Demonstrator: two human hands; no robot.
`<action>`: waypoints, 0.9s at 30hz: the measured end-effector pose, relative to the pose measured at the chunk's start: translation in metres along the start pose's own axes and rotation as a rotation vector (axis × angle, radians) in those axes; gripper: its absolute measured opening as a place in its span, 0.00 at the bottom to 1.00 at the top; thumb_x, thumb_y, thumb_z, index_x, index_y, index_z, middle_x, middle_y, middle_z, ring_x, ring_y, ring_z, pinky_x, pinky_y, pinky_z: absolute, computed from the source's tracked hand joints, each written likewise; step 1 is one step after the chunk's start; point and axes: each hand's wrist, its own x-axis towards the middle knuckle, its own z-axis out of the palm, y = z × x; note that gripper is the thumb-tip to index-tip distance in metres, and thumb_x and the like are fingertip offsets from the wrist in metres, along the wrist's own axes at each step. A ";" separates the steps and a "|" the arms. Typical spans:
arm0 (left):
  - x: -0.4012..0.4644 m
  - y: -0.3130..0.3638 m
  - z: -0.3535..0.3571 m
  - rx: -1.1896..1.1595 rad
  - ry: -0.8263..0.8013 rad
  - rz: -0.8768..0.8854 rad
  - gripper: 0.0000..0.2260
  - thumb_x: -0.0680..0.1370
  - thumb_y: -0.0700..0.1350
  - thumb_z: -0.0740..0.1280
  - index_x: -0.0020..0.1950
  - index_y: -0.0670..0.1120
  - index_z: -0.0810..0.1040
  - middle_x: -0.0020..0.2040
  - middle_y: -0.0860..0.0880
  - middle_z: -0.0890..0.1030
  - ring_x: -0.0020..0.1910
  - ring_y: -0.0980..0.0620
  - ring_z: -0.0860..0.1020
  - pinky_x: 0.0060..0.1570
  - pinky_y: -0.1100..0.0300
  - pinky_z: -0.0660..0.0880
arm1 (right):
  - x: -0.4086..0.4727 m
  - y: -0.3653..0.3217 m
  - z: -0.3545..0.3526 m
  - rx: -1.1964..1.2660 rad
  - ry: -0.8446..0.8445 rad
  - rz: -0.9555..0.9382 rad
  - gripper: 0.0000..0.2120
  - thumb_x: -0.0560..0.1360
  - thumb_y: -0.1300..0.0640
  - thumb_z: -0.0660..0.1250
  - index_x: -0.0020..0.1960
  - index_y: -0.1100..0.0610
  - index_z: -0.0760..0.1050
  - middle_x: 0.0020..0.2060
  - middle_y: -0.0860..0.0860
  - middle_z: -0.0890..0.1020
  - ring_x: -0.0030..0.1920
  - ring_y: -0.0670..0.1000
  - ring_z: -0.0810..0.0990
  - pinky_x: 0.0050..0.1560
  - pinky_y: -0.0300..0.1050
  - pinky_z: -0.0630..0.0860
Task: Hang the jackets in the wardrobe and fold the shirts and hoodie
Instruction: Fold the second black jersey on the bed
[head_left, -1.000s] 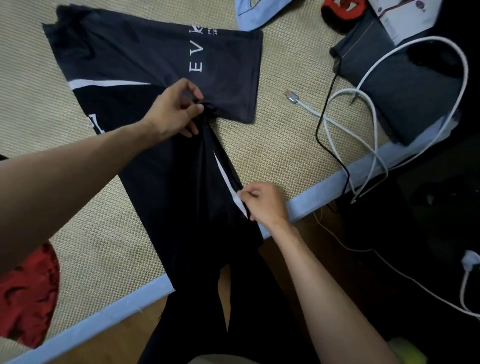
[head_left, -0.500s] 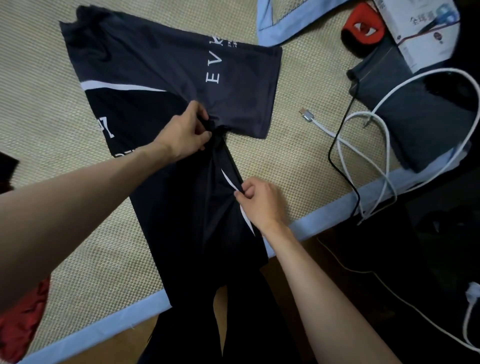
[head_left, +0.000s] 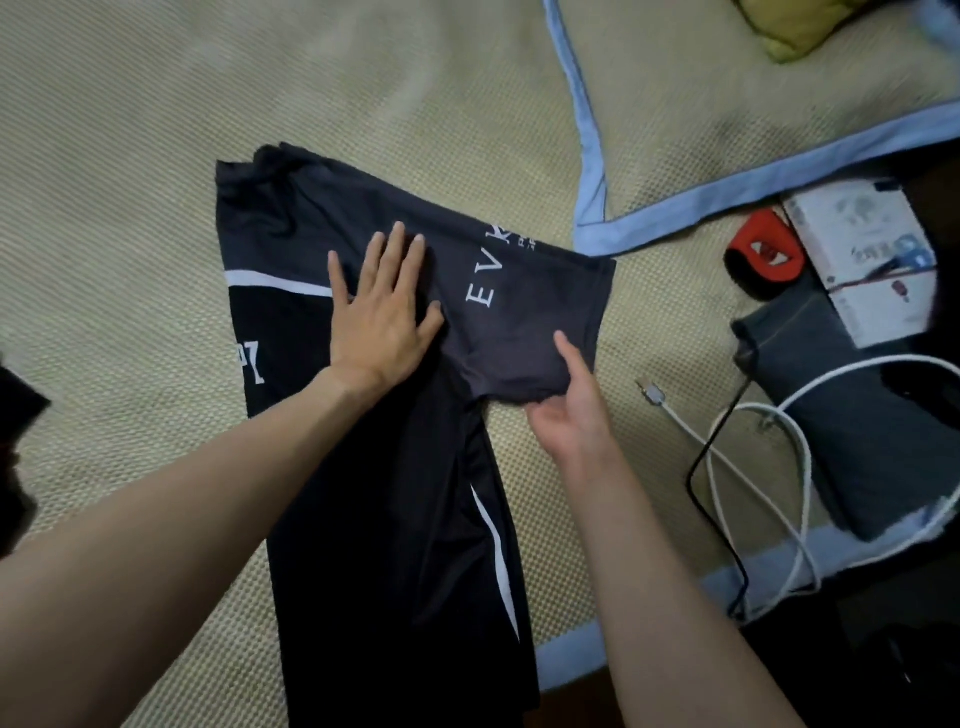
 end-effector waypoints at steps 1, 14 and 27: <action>0.008 0.002 0.002 0.007 0.006 0.003 0.31 0.82 0.58 0.54 0.83 0.50 0.51 0.84 0.49 0.49 0.82 0.49 0.48 0.76 0.36 0.39 | 0.005 0.003 0.007 0.012 0.004 -0.030 0.16 0.79 0.58 0.69 0.67 0.56 0.78 0.60 0.57 0.84 0.60 0.57 0.83 0.58 0.55 0.80; 0.040 -0.015 -0.002 -0.021 0.053 0.013 0.28 0.84 0.59 0.48 0.83 0.55 0.47 0.84 0.51 0.47 0.82 0.49 0.47 0.76 0.34 0.39 | -0.020 0.037 0.083 -1.125 -0.045 -1.268 0.12 0.72 0.70 0.67 0.47 0.55 0.70 0.42 0.46 0.79 0.44 0.47 0.81 0.50 0.46 0.79; 0.039 -0.161 -0.071 -0.963 0.133 -0.597 0.27 0.66 0.53 0.77 0.61 0.47 0.74 0.52 0.52 0.80 0.51 0.54 0.81 0.56 0.53 0.79 | 0.045 0.008 0.112 -1.554 0.046 -0.776 0.17 0.74 0.58 0.73 0.61 0.57 0.75 0.55 0.52 0.81 0.49 0.49 0.81 0.51 0.36 0.73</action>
